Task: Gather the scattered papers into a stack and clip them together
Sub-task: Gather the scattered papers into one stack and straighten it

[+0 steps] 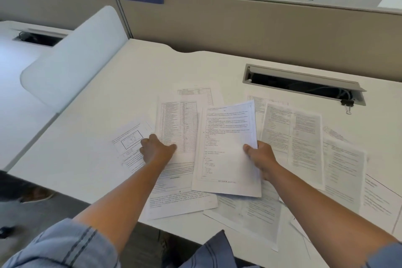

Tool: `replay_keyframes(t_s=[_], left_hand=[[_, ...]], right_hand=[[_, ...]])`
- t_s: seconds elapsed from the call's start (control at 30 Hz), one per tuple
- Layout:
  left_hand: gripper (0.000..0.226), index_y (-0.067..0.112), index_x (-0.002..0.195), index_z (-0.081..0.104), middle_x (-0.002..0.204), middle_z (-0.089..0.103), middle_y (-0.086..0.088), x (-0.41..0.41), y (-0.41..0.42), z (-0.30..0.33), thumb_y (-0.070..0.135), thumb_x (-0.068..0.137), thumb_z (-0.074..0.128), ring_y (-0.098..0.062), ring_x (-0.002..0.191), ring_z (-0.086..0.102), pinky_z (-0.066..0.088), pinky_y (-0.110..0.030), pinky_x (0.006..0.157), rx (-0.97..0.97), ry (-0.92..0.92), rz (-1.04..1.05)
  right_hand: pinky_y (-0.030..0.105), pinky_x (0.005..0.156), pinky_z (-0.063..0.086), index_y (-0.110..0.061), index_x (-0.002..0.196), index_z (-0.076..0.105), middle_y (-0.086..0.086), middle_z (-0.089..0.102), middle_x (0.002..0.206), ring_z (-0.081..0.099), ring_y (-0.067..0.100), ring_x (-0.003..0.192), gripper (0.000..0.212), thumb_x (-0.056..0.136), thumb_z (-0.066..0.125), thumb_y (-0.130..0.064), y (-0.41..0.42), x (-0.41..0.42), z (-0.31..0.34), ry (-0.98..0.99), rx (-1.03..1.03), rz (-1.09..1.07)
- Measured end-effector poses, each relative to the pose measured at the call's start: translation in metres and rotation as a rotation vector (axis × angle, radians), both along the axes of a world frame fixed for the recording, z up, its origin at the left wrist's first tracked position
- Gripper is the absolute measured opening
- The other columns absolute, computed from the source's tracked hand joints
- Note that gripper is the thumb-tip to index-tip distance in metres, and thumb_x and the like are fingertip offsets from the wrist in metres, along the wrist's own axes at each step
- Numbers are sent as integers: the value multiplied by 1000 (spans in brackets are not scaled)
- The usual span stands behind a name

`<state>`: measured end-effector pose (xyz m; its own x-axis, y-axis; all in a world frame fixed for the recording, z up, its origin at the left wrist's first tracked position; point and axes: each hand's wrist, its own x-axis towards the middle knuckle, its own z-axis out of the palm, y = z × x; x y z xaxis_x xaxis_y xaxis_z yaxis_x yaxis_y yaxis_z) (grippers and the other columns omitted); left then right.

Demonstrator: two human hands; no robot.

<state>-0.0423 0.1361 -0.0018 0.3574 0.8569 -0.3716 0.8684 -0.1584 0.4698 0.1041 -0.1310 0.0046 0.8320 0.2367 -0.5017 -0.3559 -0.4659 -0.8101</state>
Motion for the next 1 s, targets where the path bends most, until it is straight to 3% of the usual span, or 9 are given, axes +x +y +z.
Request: replay_keyframes(t_s=[0.2,0.3,0.47,0.57,0.73,0.83,1.0], left_hand=[[87,8,130,47,132,50,-13,-2,13,7,32,64,97,-36,123,53,51,-46,94,-119,-52,82],[67,12,109,47,105,57,-3,-7,17,7,30,67,96,-27,101,56,47,-39,78,-137,-60,37],[24,17,83,62,86,69,-1,-11,18,4,32,84,80,-25,84,66,51,-33,70,-145,-203,71],[29,11,76,61,77,66,-3,-17,17,6,33,93,69,-26,75,62,47,-32,65,-191,-293,103],[15,3,82,66,86,70,-11,-32,18,9,12,79,77,-24,74,63,50,-31,67,-339,-181,11],[19,0,88,67,83,68,-9,-37,13,14,6,79,82,-19,69,61,47,-25,57,-424,-48,-132],[46,-1,109,72,93,74,-14,-45,17,24,7,68,88,-19,68,57,44,-22,55,-543,174,-407]], right_hand=[[32,84,48,-11,134,64,2,66,113,62,23,99,33,102,61,-19,5,-7,-5,23,-15,-23],[32,83,48,-11,134,64,1,65,112,62,22,98,34,102,61,-19,6,-6,-6,26,-17,-24],[36,88,52,-12,134,63,2,66,114,63,25,100,34,101,62,-21,5,-3,-10,55,0,-59],[41,92,54,-12,132,65,4,69,119,65,26,102,34,100,64,-25,2,0,-16,95,51,-118],[55,103,51,-13,129,65,7,70,125,66,33,111,35,97,69,-27,-3,7,-18,169,113,-177],[57,103,51,-14,129,65,7,70,124,65,34,112,35,98,69,-28,-2,7,-16,180,86,-164],[51,99,54,-11,132,65,8,70,122,66,33,106,36,99,65,-26,11,3,-10,81,23,-76]])
